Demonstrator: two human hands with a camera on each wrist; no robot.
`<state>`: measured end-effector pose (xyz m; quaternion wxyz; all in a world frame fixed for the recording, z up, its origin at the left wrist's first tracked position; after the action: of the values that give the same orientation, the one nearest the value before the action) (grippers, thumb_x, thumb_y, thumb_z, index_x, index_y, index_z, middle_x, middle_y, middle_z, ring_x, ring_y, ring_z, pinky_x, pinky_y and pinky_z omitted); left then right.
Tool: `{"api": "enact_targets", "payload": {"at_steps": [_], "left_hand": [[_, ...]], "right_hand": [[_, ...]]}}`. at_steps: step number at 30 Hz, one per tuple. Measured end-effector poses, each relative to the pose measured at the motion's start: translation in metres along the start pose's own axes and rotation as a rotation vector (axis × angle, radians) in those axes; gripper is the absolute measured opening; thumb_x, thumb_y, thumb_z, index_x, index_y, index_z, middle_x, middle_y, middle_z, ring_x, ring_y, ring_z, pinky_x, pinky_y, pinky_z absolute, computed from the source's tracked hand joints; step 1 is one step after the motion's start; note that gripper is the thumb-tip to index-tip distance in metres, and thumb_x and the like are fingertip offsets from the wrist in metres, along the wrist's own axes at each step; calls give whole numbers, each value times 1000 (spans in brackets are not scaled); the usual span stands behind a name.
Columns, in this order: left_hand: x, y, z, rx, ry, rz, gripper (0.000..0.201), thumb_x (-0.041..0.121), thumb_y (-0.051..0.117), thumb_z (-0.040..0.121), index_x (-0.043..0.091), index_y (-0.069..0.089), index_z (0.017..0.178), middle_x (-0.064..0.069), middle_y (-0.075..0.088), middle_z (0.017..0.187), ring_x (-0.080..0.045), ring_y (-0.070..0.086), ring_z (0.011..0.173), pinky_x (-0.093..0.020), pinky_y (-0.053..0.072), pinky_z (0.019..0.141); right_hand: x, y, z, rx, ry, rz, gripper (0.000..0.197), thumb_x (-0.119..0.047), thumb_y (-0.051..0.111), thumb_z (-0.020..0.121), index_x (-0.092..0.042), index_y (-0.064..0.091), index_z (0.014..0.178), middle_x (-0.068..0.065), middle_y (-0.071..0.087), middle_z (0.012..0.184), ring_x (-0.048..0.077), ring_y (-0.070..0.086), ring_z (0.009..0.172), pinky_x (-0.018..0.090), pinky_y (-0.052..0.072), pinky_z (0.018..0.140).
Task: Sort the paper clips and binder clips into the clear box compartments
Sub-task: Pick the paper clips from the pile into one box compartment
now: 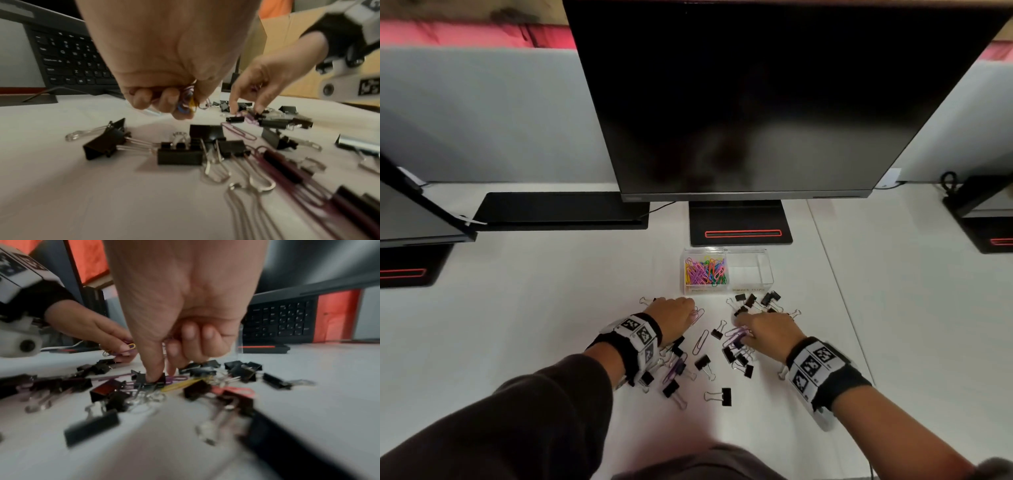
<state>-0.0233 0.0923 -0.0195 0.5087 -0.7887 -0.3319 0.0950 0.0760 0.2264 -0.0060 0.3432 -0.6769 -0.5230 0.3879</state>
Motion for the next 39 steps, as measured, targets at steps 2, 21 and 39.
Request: {"api": "enact_targets", "payload": {"at_steps": [2,21,39], "left_hand": [[-6,0,-7,-15,-29,-137,34,27,30,101,4,46,120,-16,61,119,-32,58,107,-35,42,90],[-20,27,-77,-55,-241,-406,14,19,29,99,13,41,95,-13,62,95,-21,48,77,-27,35,64],[-5,35,-68,-102,-169,-197,28,25,23,101,14,44,115,-11,64,101,-26,53,77,-34,40,70]], "right_hand": [[-6,1,6,-33,12,17,31,-30,50,91,-15,48,117,5,67,108,24,64,98,30,45,77],[-15,8,12,-87,-60,21,39,-30,57,86,-14,41,119,5,65,109,25,62,96,30,45,78],[-16,13,14,73,-64,-3,24,-15,32,97,-5,49,112,12,60,104,29,58,96,35,44,75]]}}
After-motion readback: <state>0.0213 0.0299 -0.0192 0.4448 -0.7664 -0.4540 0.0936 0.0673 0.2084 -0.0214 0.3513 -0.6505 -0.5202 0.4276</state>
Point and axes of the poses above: each hand's wrist, its own z-axis towards the middle knuckle, its own y-axis out of the palm, x = y × z, the point moved 5 cm from there along z, towards the middle knuckle
